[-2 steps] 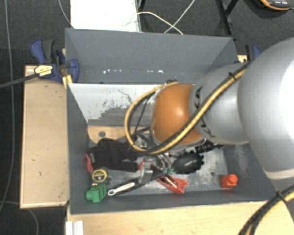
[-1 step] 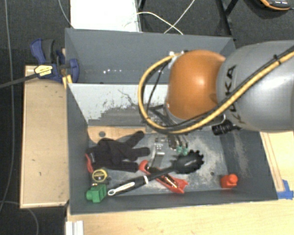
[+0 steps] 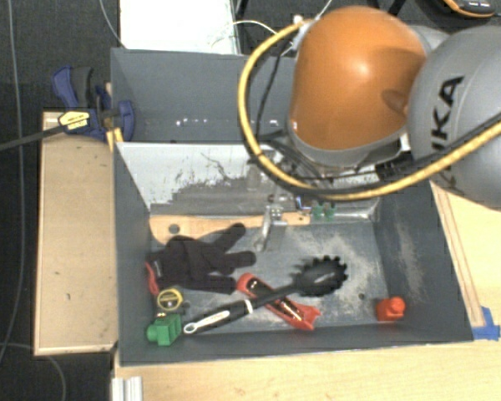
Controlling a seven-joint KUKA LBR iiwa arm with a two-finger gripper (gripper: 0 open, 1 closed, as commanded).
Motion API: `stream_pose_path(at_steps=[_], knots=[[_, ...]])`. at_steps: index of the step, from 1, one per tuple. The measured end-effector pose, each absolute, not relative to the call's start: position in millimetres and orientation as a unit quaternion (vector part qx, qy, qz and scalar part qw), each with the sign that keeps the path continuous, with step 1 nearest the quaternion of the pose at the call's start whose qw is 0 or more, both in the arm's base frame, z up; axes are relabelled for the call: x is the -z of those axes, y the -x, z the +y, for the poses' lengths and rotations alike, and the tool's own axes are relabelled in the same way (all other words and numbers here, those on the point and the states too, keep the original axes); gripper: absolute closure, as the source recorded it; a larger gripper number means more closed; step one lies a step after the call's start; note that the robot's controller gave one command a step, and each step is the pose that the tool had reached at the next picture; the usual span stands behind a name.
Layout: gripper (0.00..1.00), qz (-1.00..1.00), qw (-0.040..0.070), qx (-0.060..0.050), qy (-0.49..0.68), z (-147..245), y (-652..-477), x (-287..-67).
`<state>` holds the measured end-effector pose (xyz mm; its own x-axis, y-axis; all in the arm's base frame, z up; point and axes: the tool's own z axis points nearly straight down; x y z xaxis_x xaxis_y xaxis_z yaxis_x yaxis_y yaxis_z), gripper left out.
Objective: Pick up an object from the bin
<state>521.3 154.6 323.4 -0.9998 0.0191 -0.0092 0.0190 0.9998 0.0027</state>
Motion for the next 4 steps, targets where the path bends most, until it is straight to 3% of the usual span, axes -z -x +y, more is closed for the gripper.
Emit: stream_pose_path(at_steps=[1, 2, 3, 4], knots=[[0.0, 0.994, 0.005, -0.002, -0.107, 160.2, -526.6, -219.7], [0.0, 0.994, 0.013, -0.006, -0.107, 158.3, -503.5, -177.7], [0.0, 0.978, 0.008, -0.004, -0.21, 184.0, -561.7, -130.8], [0.0, 0.992, 0.013, -0.006, -0.128, 170.1, -519.2, -129.5]])
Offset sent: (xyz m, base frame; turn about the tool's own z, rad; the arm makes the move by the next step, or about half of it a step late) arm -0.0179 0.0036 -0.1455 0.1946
